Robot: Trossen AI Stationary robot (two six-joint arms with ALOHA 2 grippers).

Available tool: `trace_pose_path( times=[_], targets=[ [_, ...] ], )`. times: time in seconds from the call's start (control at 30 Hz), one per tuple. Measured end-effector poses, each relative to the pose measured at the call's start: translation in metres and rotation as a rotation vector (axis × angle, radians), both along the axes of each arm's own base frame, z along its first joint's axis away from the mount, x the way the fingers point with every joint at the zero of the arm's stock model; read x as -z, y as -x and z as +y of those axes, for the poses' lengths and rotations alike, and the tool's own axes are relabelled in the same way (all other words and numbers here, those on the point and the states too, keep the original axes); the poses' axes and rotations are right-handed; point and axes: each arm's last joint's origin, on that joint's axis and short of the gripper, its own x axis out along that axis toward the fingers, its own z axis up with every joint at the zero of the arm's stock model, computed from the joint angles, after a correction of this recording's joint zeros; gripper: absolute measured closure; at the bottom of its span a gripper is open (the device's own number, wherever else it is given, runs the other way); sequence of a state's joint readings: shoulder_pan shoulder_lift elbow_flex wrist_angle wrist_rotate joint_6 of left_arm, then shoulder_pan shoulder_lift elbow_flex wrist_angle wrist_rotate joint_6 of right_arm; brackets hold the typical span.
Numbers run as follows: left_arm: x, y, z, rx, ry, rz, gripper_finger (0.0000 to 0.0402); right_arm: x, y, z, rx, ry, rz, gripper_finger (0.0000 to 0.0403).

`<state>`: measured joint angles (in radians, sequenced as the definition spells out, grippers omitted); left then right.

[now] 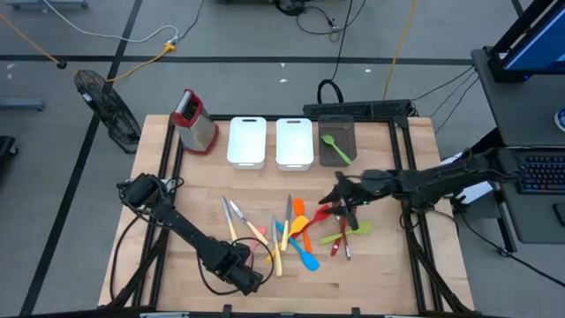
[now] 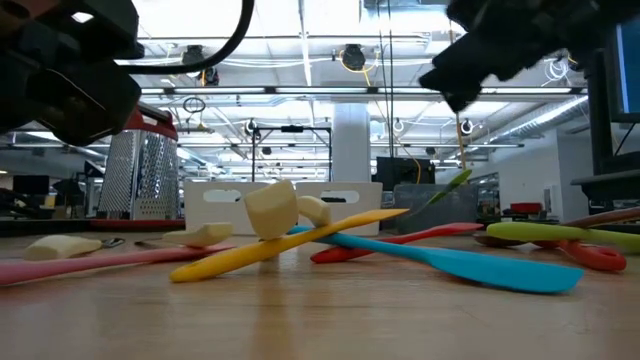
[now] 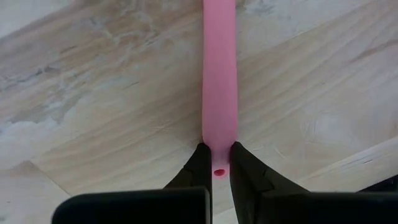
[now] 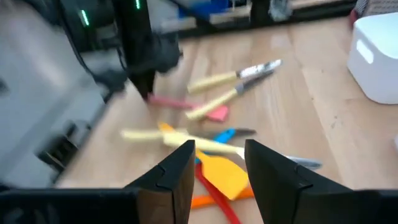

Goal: Pick & Place Kitchen Items
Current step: Put the pink spatula into the black bin

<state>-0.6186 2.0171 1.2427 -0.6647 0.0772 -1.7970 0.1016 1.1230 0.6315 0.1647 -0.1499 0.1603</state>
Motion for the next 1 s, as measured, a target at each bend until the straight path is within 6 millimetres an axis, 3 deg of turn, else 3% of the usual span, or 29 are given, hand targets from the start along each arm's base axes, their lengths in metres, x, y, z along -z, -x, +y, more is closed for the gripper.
trace_pose_path(
  times=[0.23,0.47,1.0],
  targets=[
    [0.0,0.001,-0.001,-0.009,-0.011,-0.007,0.0383,-0.008,-0.054,-0.004,-0.073,0.179,0.202,0.0271],
    [0.0,0.005,-0.007,-0.027,-0.057,-0.04,0.0384,-0.003,-0.098,-0.005,-0.205,0.207,0.246,0.0269],
    [0.0,0.006,-0.007,-0.037,-0.099,-0.07,0.0377,0.04,-0.173,-0.004,-0.306,0.218,0.303,0.0195]
  ],
)
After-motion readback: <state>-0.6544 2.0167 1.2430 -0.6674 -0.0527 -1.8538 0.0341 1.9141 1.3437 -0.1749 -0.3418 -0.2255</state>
